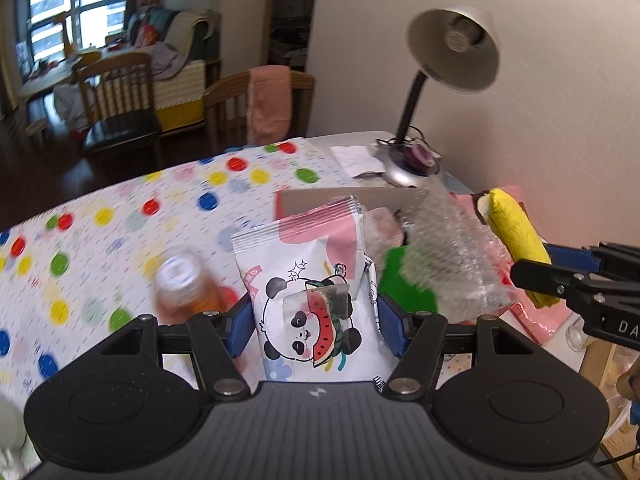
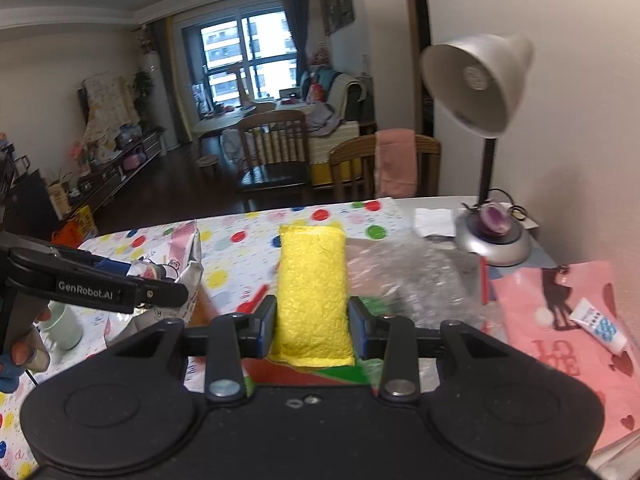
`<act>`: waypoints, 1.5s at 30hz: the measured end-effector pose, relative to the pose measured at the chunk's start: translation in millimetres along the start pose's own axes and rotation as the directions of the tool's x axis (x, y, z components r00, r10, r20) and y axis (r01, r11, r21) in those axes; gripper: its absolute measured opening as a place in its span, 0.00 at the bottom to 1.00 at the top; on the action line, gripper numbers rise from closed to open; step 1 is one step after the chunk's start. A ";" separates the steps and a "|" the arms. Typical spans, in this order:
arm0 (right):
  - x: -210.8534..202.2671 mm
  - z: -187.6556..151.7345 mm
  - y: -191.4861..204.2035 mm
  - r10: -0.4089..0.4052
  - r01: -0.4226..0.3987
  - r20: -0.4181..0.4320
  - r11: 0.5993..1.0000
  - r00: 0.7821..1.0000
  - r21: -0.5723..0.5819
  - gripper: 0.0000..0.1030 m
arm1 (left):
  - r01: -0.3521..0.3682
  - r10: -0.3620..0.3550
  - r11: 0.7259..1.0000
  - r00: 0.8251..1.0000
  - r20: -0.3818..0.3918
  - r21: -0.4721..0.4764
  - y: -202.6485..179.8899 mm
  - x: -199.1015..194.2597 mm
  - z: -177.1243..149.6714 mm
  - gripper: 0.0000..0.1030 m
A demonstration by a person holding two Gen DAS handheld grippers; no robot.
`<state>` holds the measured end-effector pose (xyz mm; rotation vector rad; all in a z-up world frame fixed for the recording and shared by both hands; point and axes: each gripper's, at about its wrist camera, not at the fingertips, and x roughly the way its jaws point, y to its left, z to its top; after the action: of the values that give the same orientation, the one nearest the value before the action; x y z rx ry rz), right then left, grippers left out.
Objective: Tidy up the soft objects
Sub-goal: 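Carry the panda bag and yellow sponge over the red box and lower them, then open both grippers to release the bag and sponge into the box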
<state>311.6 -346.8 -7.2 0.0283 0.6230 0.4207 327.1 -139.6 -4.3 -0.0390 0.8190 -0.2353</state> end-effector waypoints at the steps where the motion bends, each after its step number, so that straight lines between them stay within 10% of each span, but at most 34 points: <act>1: -0.2 1.2 -7.8 -0.006 0.006 0.001 1.000 1.000 0.003 0.35 | -0.001 0.001 1.000 1.000 -0.002 0.007 -4.8 4.8 3.1 0.61; 24: 114.1 -18.3 -97.0 -0.046 0.061 -0.196 0.996 0.980 0.070 0.35 | -0.043 0.046 0.999 0.991 -0.124 0.025 -42.7 145.4 38.9 0.61; 45: 141.9 -29.9 -99.4 -0.056 0.062 -0.265 0.998 0.962 0.012 0.41 | -0.089 0.081 0.995 0.982 -0.173 -0.038 -44.0 174.5 26.3 0.70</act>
<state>435.3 -385.3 -126.1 -0.0283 0.8901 0.3630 452.6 -222.8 -106.2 -0.0265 0.9947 -0.1409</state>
